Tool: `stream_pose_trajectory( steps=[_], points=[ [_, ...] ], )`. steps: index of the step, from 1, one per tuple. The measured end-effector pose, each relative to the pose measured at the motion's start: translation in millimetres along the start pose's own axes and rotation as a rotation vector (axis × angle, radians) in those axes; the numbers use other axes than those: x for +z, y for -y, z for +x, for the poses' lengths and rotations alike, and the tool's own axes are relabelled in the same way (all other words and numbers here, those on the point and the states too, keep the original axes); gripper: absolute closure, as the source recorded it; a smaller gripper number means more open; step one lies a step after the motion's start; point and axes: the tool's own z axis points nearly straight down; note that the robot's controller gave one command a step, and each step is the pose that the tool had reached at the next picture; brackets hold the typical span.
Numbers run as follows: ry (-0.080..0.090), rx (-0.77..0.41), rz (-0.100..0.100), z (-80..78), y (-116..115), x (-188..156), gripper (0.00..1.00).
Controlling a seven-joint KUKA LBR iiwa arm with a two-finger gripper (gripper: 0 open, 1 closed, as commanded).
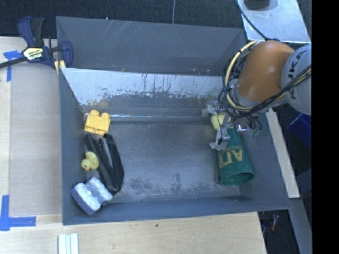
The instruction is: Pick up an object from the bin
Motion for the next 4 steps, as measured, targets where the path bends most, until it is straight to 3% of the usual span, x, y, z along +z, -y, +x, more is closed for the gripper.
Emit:
stream_pose_trajectory(
  steps=[1, 2, 3, 4],
  points=[
    [-0.002, -0.032, -0.027, -2.4, 16.1, 23.4, 0.00],
    [0.000, -0.043, -0.003, -1.5, 23.5, 20.2, 0.00],
    [0.006, -0.047, -0.042, -10.4, 39.0, 18.9, 0.00],
    [0.002, -0.047, -0.022, -0.9, 27.4, 21.4, 0.00]
  ],
)
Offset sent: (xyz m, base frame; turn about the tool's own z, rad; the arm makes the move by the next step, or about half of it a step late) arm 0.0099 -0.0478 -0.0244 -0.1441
